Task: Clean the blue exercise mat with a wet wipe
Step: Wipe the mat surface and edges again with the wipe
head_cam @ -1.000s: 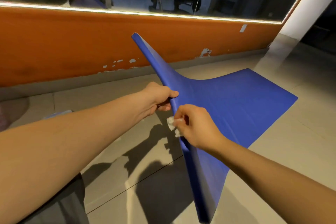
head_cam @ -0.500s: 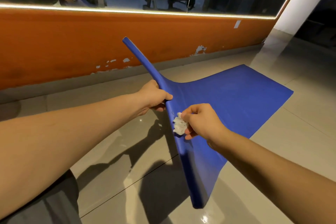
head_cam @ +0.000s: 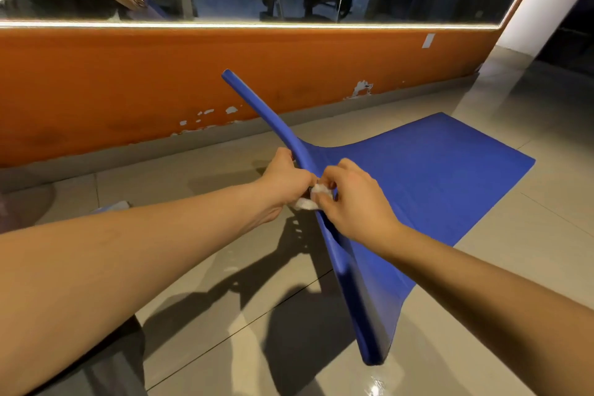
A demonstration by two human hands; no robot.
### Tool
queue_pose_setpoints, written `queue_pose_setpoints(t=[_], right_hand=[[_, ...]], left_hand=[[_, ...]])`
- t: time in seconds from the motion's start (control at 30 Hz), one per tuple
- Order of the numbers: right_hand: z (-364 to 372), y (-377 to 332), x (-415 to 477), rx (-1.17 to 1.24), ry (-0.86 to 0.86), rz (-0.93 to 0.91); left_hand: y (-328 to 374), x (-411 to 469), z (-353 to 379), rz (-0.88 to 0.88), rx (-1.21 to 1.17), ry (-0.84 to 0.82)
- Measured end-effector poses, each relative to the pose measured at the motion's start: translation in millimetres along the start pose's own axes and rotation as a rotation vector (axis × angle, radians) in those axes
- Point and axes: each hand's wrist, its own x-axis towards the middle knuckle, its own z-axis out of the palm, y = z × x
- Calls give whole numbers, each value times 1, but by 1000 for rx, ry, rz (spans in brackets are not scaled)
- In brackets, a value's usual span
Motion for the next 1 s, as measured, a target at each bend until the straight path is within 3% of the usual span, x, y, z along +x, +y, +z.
queue_pose_setpoints(t=[0.1, 0.23, 0.4, 0.57, 0.7, 0.8, 0.9, 1.0], right_hand=[[3, -5, 3, 89, 42, -12], [6, -4, -4, 8, 55, -78], [9, -8, -16, -23, -48, -77], [14, -10, -17, 32, -32, -68], [25, -10, -53, -72, -89, -275], [25, -5, -33, 23, -101, -152], [18, -4, -5, 149, -4, -9], [20, -2, -25, 142, -126, -82]], left_hand=[[2, 2, -1, 16, -15, 15], [-1, 8, -6, -10, -60, 20], [-5, 10, -7, -22, -79, 41], [-5, 8, -4, -8, -75, 63], [-1, 13, -15, -24, -155, 137], [-8, 7, -8, -51, -171, 140], [-10, 1, 3, -31, -150, 116], [-2, 7, -7, -37, -180, 161]])
